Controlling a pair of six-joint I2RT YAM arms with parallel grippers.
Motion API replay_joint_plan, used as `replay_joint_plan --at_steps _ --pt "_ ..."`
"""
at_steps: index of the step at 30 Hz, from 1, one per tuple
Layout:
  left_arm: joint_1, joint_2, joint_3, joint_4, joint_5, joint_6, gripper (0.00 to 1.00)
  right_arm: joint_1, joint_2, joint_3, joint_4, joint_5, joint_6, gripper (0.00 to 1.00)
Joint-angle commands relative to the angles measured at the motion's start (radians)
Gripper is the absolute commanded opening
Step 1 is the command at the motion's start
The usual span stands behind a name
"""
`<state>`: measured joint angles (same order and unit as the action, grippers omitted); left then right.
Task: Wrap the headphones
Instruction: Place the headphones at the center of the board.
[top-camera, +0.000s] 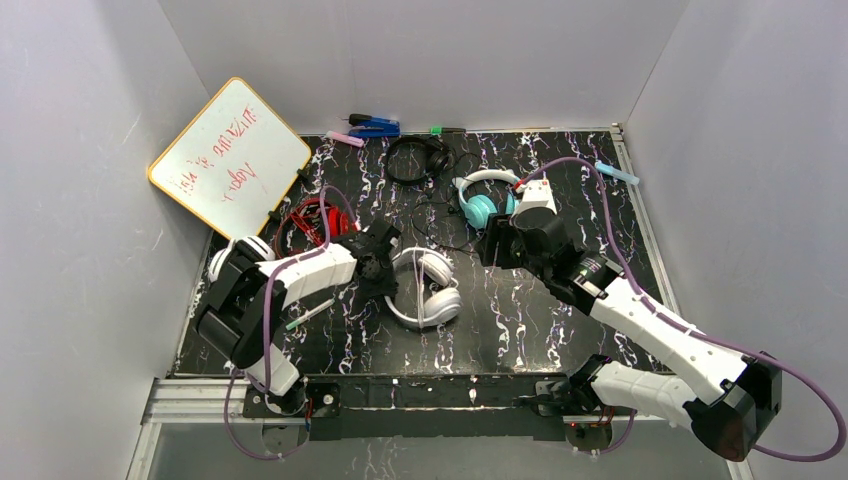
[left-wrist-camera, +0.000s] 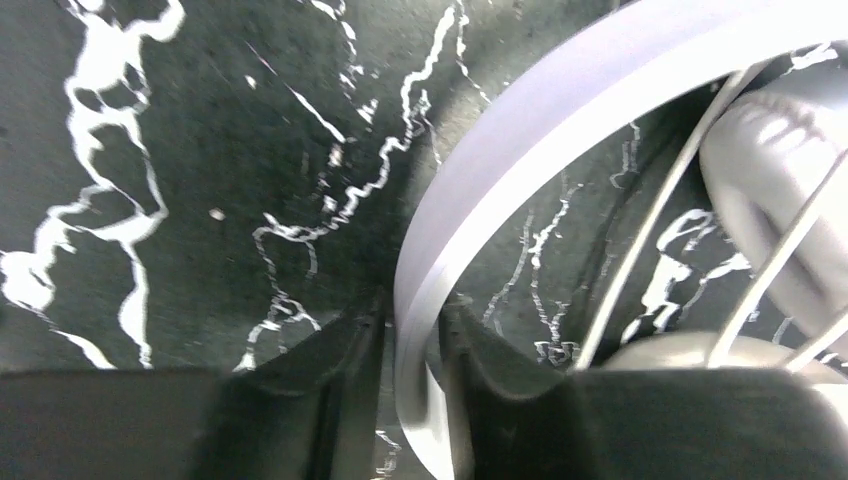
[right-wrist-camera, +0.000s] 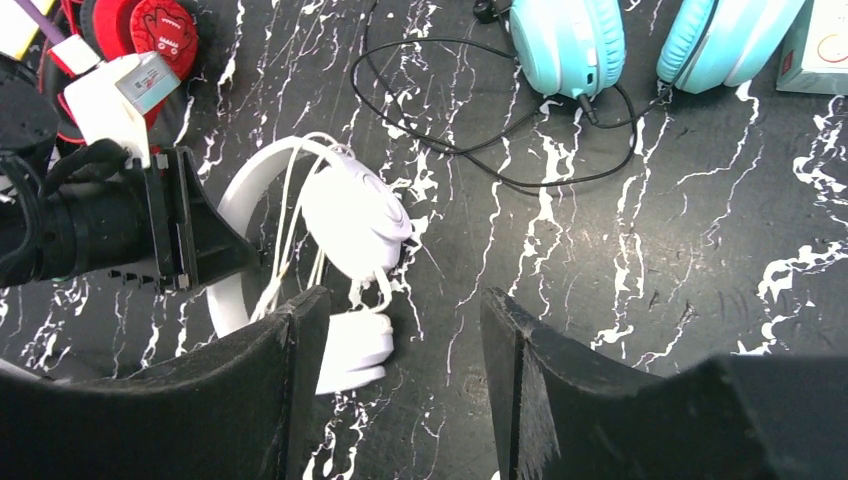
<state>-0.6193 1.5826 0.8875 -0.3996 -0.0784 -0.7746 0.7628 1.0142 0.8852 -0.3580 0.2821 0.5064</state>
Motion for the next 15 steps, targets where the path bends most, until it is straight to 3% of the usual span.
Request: replay_joint_plan --at_steps 1,3,7,10,15 --pt "-0.024 -0.04 0.004 -0.018 -0.047 -0.037 0.42 -0.009 -0.023 0.006 -0.006 0.03 -0.028 0.68" --pt "-0.025 -0.079 -0.007 -0.03 -0.083 -0.024 0.64 -0.011 -0.025 0.004 -0.008 0.027 -0.041 0.75" --pt "-0.024 -0.161 0.03 -0.1 -0.173 0.047 0.96 -0.017 -0.026 0.006 -0.015 0.058 -0.084 0.84" --pt "-0.025 -0.287 0.009 -0.084 -0.29 0.124 0.98 -0.024 -0.021 0.008 -0.019 0.092 -0.123 0.97" --pt "-0.023 -0.574 -0.141 0.083 -0.334 0.332 0.98 -0.032 -0.035 0.001 -0.011 0.135 -0.172 0.99"
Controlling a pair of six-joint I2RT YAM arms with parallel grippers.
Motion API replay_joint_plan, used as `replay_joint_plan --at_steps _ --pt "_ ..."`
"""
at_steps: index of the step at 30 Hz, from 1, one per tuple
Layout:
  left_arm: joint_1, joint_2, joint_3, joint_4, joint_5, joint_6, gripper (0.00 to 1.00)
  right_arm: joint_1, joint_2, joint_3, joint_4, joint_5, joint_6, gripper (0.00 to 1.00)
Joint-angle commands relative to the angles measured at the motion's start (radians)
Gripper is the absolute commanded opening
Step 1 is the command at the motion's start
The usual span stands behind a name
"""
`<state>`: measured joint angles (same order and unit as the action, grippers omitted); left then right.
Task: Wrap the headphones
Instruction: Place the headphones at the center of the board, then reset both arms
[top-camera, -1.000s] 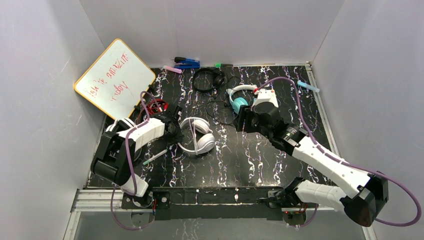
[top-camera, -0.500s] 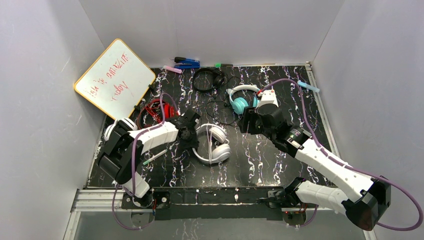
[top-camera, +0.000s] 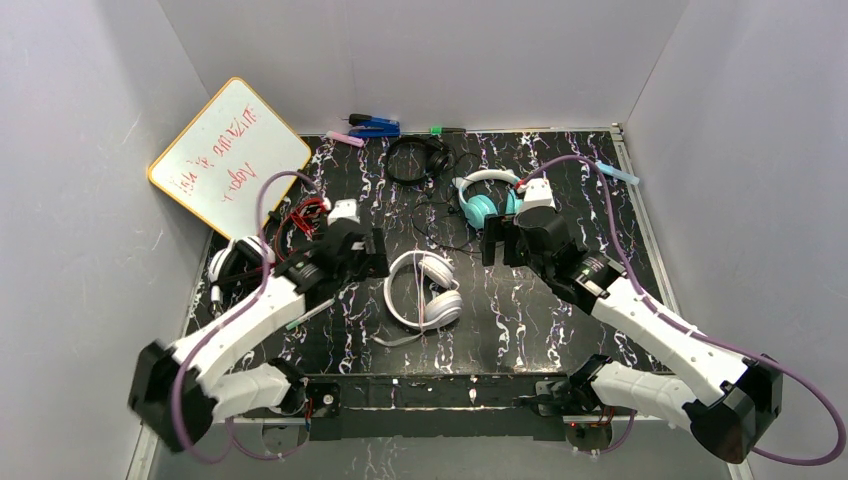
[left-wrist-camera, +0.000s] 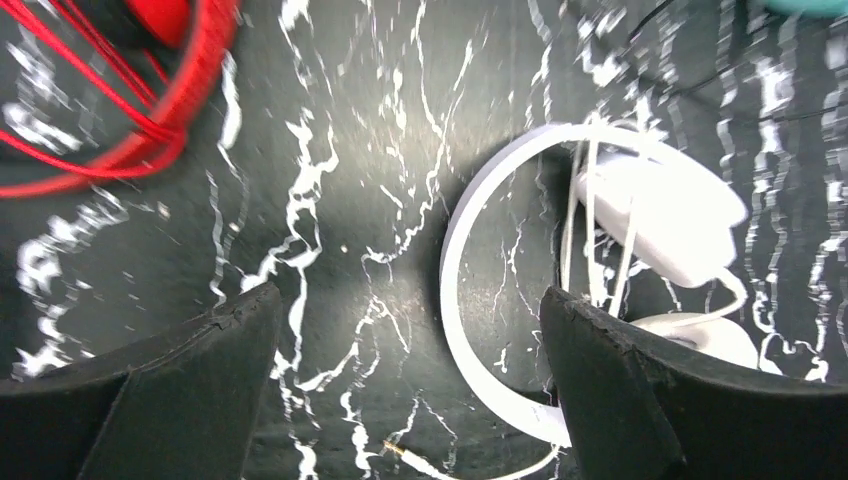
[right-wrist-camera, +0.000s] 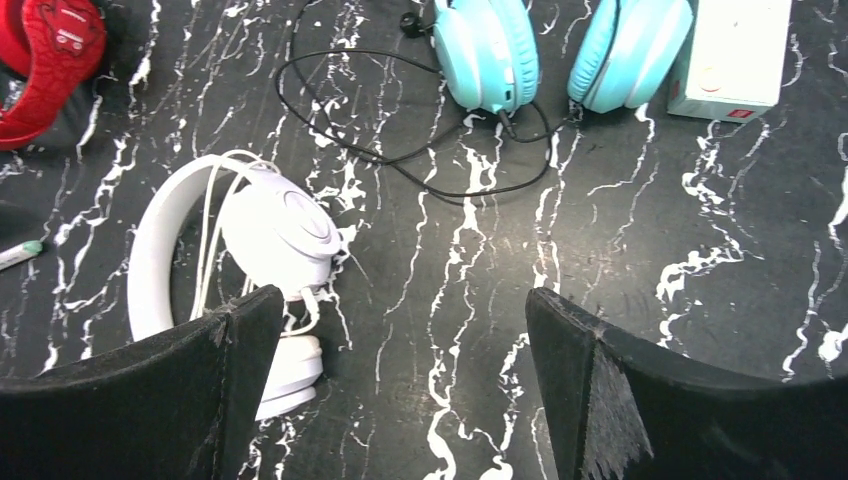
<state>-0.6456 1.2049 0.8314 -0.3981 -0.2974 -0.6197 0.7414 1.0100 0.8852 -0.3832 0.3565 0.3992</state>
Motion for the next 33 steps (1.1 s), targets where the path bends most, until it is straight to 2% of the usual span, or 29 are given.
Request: replay_joint_plan --at_steps 1,4,8,12,13,17,19,22,27,33 --pt "0.004 -0.242 -0.105 0.089 -0.135 0.196 0.98 -0.015 -0.042 -0.002 0.02 0.057 -0.067 0.99" --pt "0.007 -0.332 -0.133 0.055 -0.253 0.17 0.98 -0.028 -0.068 -0.009 0.037 0.035 -0.071 0.99" --pt "0.018 -0.459 -0.251 0.126 -0.211 0.141 0.98 -0.038 -0.076 -0.014 0.024 0.053 -0.072 0.99" --pt "0.078 -0.493 -0.312 0.08 -0.304 0.057 0.98 -0.073 -0.075 -0.01 -0.027 0.054 -0.069 0.99" --pt "0.115 -0.484 -0.312 0.055 -0.298 0.008 0.98 -0.083 -0.085 -0.011 -0.033 0.041 -0.067 0.99" --pt "0.263 -0.458 -0.355 0.07 -0.121 -0.043 0.98 -0.105 -0.136 -0.041 -0.027 0.002 -0.06 0.99" --pt "0.289 -0.445 -0.375 0.111 -0.082 -0.02 0.98 -0.109 -0.153 -0.051 -0.027 -0.004 -0.055 0.99" --pt "0.312 -0.4 -0.372 0.168 -0.111 0.039 0.97 -0.111 -0.167 -0.054 -0.038 -0.014 -0.053 0.99" --pt "0.414 -0.206 -0.34 0.279 0.023 0.067 0.91 -0.112 -0.19 -0.075 -0.038 0.001 -0.048 0.99" --pt "0.482 -0.039 -0.344 0.453 0.11 0.07 0.72 -0.117 -0.191 -0.09 -0.029 0.018 -0.056 0.99"
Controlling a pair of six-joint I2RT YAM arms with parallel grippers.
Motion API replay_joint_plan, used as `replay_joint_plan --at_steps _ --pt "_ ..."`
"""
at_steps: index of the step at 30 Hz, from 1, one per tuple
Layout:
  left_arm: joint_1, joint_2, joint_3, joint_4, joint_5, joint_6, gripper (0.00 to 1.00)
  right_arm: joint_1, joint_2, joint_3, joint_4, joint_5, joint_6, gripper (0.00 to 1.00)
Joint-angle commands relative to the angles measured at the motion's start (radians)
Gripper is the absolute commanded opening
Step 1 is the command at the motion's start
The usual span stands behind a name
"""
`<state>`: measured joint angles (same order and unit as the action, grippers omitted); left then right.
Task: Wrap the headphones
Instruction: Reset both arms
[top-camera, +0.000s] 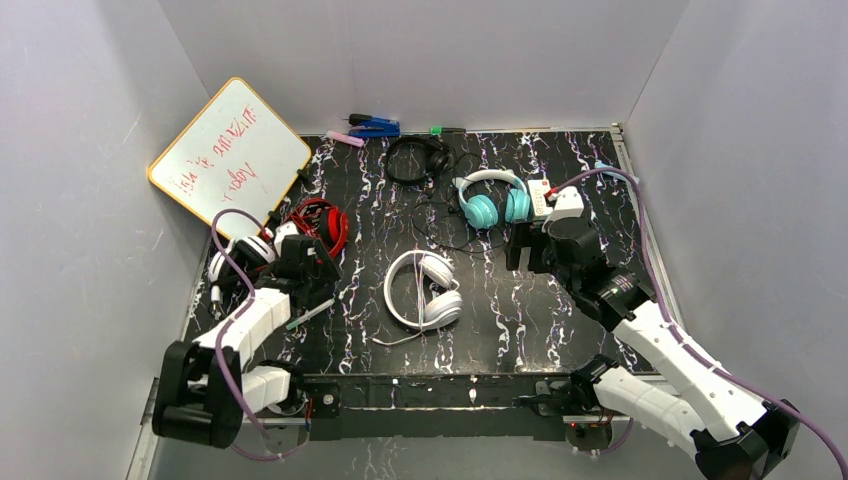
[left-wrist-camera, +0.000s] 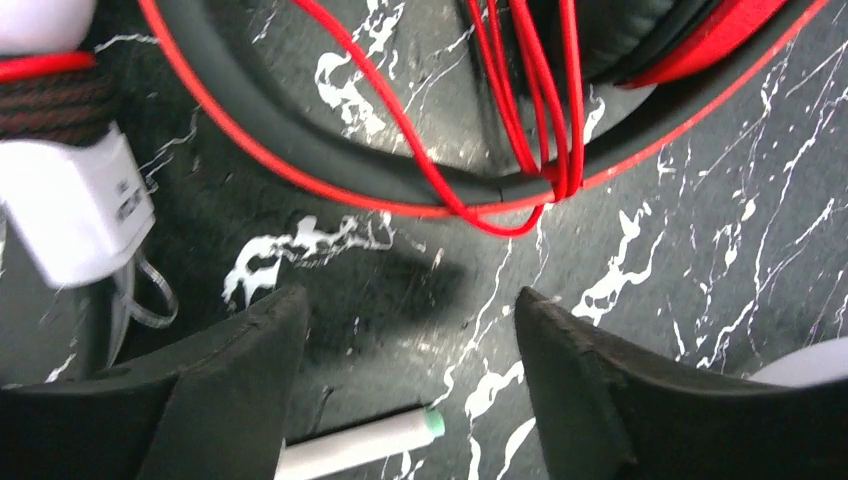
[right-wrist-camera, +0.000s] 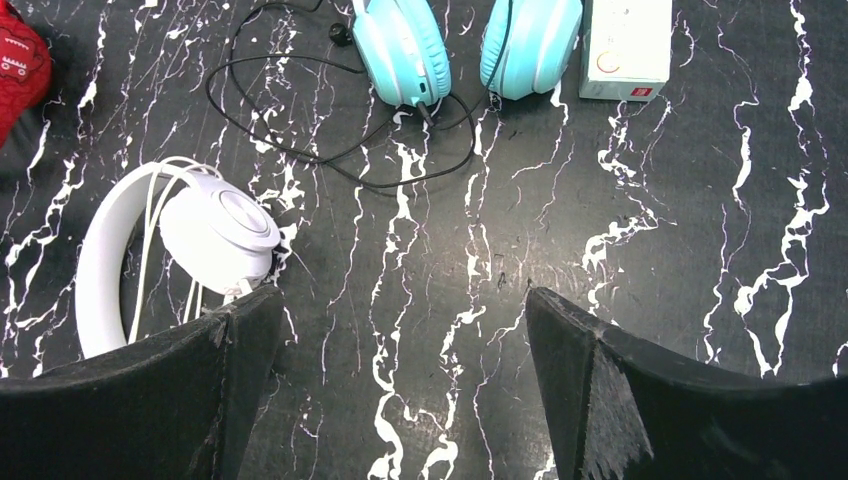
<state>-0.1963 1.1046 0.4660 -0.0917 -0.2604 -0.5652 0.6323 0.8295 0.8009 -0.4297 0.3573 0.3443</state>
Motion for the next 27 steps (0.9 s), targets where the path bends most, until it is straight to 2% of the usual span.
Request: replay_joint_plan --at_steps 1,2,5,6,8,12,14,15,16,17,18,20,23,27 --pt "0.04 0.094 0.027 0.175 0.078 0.016 0.65 -0.009 -0.01 -0.009 0.024 0.019 -0.003 0.99" --pt "0.047 0.13 0.037 0.202 0.078 0.018 0.58 -0.01 -0.009 -0.011 0.031 0.021 -0.005 0.99" --pt "0.054 0.26 0.094 0.293 0.079 0.078 0.28 -0.014 0.003 -0.016 0.051 0.014 -0.005 0.99" --pt "0.054 0.309 0.124 0.314 0.082 0.109 0.25 -0.015 0.009 -0.016 0.057 0.008 -0.004 0.99" --pt "0.054 0.395 0.193 0.33 0.067 0.145 0.25 -0.016 0.02 -0.013 0.063 0.0 0.001 0.99" --pt "0.054 0.542 0.321 0.366 0.042 0.227 0.31 -0.017 0.028 -0.014 0.066 -0.009 0.006 0.99" --pt "0.054 0.581 0.347 0.373 0.058 0.267 0.39 -0.02 0.028 -0.026 0.074 -0.004 0.007 0.99" --pt "0.054 0.575 0.347 0.361 0.069 0.269 0.48 -0.024 0.032 -0.039 0.086 -0.005 0.006 0.99" --pt "0.054 0.551 0.329 0.361 0.075 0.276 0.66 -0.029 0.038 -0.052 0.098 -0.014 0.004 0.99" --pt "0.054 0.509 0.289 0.383 0.077 0.278 0.92 -0.036 0.048 -0.059 0.106 -0.024 0.001 0.99" --pt "0.054 0.46 0.242 0.415 0.073 0.273 0.98 -0.047 0.055 -0.066 0.118 -0.029 0.007 0.99" --pt "0.054 0.341 0.144 0.478 0.049 0.285 0.98 -0.078 0.049 -0.1 0.178 -0.055 0.001 0.99" --pt "0.055 0.175 0.034 0.48 -0.027 0.32 0.98 -0.143 -0.004 -0.206 0.355 -0.114 -0.027 0.99" --pt "0.056 0.05 -0.1 0.534 -0.076 0.345 0.98 -0.259 0.005 -0.306 0.53 -0.196 -0.075 0.99"
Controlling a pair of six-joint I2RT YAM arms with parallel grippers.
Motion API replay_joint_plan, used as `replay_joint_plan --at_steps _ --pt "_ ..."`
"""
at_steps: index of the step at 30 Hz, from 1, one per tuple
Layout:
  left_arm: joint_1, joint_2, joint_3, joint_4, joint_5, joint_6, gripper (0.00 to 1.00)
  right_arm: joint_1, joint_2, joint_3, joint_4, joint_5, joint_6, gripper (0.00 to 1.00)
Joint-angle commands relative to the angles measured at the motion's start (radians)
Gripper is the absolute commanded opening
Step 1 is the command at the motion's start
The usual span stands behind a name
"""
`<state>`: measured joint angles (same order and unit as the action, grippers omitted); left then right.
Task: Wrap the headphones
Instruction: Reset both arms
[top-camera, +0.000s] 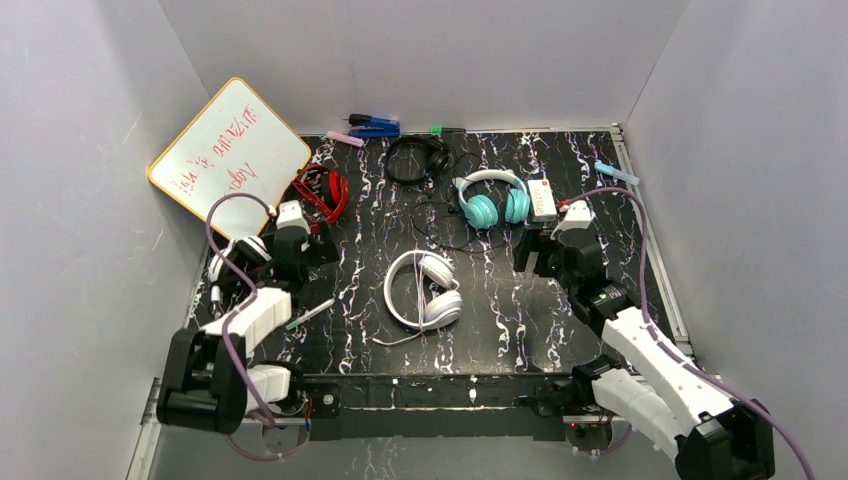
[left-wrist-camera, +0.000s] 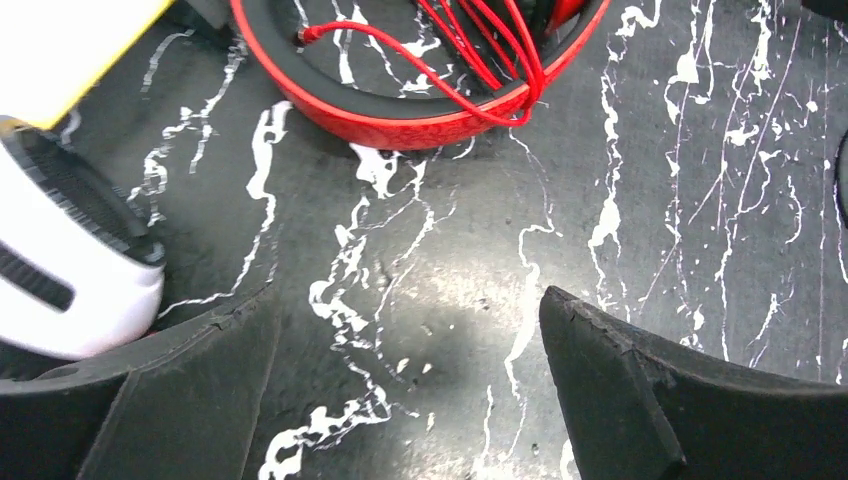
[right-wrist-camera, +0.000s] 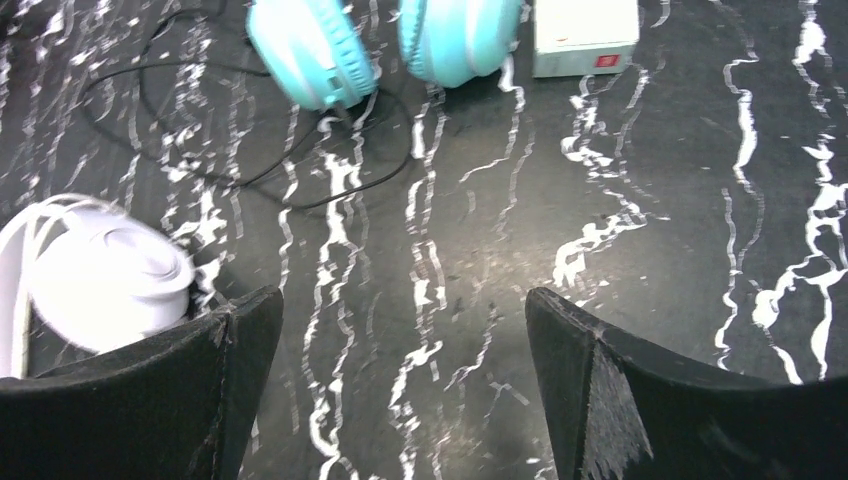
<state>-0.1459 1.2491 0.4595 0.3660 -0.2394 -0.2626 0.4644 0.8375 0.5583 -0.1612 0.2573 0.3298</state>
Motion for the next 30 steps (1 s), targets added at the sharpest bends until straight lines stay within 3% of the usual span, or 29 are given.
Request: replay_joint_plan --at_steps 1,6,12,17,20,23,25,27,29,30 --pt "0.005 -0.108 -0.1 0.082 -0.122 0.053 0.98 -0.113 0.015 -0.086 0.308 -0.129 -0.092 0.99" --pt "0.005 -0.08 -0.187 0.316 -0.113 0.209 0.98 -0.252 0.113 -0.131 0.437 -0.164 -0.088 0.99" --pt "0.006 0.171 -0.178 0.562 -0.14 0.17 0.98 -0.359 0.297 -0.193 0.694 -0.075 -0.141 0.99" --pt "0.006 0.285 -0.132 0.614 -0.139 0.23 0.98 -0.36 0.479 -0.284 1.049 -0.011 -0.253 0.98" --pt "0.006 0.381 -0.187 0.807 -0.114 0.249 0.98 -0.361 0.611 -0.299 1.248 -0.041 -0.308 0.97" --pt "0.024 0.412 -0.18 0.829 -0.066 0.25 0.98 -0.373 0.729 -0.291 1.332 -0.069 -0.314 0.95" --pt "0.026 0.414 -0.18 0.829 -0.066 0.246 0.98 -0.386 0.711 -0.318 1.355 -0.108 -0.303 0.98" --pt "0.026 0.413 -0.183 0.836 -0.066 0.248 0.98 -0.392 0.768 -0.348 1.484 -0.158 -0.323 0.99" --pt "0.026 0.423 -0.2 0.874 -0.064 0.249 0.98 -0.403 0.742 -0.317 1.354 -0.191 -0.319 0.99" --pt "0.026 0.423 -0.2 0.877 -0.064 0.25 0.98 -0.412 0.759 -0.313 1.393 -0.202 -0.316 0.99"
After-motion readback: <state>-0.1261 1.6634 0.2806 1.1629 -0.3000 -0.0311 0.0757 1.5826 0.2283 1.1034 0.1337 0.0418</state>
